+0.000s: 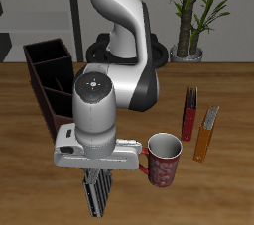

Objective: Place the striped book into the right desk caddy's left compartment

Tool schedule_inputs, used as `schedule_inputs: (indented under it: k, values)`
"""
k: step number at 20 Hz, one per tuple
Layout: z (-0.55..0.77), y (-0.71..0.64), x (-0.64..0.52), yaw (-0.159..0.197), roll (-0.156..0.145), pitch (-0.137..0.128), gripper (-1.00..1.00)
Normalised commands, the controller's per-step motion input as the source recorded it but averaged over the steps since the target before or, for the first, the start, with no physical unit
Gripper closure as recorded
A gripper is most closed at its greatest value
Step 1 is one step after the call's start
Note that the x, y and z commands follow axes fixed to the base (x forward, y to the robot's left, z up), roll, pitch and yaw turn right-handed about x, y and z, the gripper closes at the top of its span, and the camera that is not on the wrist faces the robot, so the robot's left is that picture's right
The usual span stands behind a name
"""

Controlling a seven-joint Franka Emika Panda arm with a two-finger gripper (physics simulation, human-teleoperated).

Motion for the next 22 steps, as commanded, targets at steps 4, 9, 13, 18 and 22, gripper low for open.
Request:
schedule_inputs:
  k: [4, 9, 13, 18, 22]
  values:
    - [0.19, -0.07, -0.15, -0.017, -0.008, -0.034, 1.00]
    - [0.49, -0.02, -0.32, -0.025, -0.007, -0.073, 1.00]
    - [0.70, 0.03, -0.43, -0.006, 0.004, -0.090, 1.00]
    - [0.72, 0.01, -0.50, -0.011, -0.009, -0.094, 1.00]
    - [0.64, 0.01, -0.40, 0.014, -0.002, -0.085, 1.00]
